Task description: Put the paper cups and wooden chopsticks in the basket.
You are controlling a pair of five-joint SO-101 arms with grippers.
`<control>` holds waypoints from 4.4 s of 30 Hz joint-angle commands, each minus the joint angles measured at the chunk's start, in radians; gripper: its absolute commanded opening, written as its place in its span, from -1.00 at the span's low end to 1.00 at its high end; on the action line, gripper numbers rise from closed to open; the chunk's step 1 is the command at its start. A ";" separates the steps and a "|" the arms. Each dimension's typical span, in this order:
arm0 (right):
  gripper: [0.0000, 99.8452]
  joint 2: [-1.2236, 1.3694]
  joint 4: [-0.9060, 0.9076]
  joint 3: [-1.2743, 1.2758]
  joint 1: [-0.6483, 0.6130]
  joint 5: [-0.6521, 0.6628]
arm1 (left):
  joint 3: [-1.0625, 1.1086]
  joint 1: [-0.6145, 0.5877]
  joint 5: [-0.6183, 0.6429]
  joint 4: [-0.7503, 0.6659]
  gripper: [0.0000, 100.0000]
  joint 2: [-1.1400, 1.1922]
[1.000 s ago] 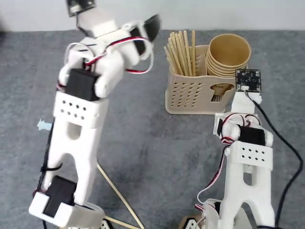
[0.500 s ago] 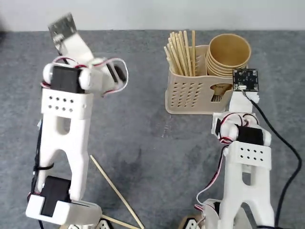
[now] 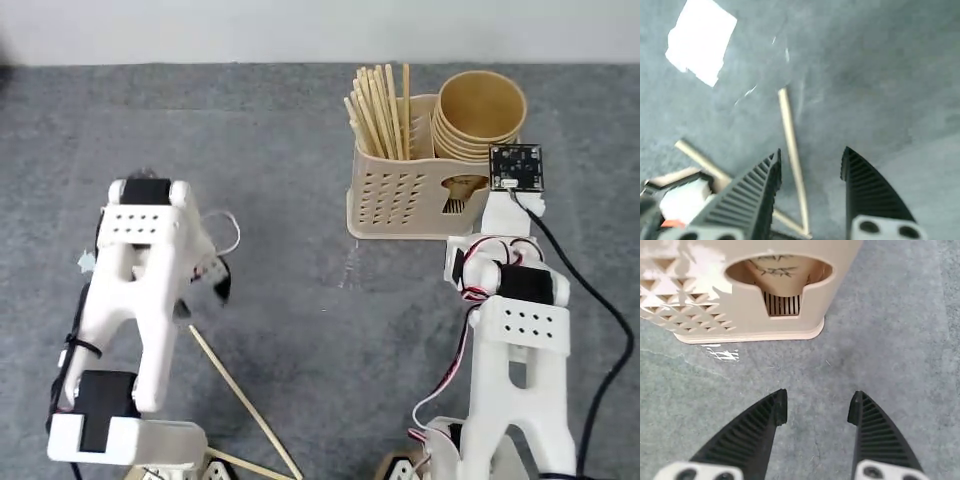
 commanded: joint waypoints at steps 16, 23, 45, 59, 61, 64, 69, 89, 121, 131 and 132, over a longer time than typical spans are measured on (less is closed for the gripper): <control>-0.58 -0.001 -0.013 -0.008 -0.010 -0.003 | 0.507 0.000 -0.014 -0.528 -0.62 -0.048; -0.58 -0.001 -0.013 -0.008 -0.010 -0.003 | 0.549 0.005 -0.009 -0.720 -0.78 -0.048; -0.58 -0.001 -0.012 -0.008 -0.008 -0.003 | 0.124 0.187 0.169 -0.667 -0.98 -0.058; -0.58 -0.001 -0.036 -0.008 0.039 -0.011 | -0.670 0.181 0.163 -0.400 -0.98 -0.057; -0.58 -0.001 -0.038 -0.008 0.039 -0.011 | -0.763 0.184 0.163 -0.410 -0.98 -0.052; -0.58 -0.001 -0.038 -0.008 0.039 -0.011 | -0.878 0.190 0.163 -0.459 -0.98 -0.048; -0.58 -0.001 -0.038 -0.008 0.039 -0.011 | -0.923 0.192 0.132 -0.692 -0.98 -0.048; -0.58 -0.001 -0.038 -0.008 0.035 -0.006 | -0.384 0.419 -0.385 -1.547 -0.98 -0.048; -0.58 -0.015 0.119 -0.051 -0.150 -0.002 | -0.311 0.086 -0.075 -0.667 -0.69 -0.531; -0.58 -0.015 0.340 -0.161 -0.504 -0.008 | -0.302 -0.338 -0.078 -0.514 -0.88 -0.534; -0.58 -0.015 0.354 -0.161 -0.550 -0.008 | -0.288 -0.374 -0.080 -0.520 -0.94 -0.534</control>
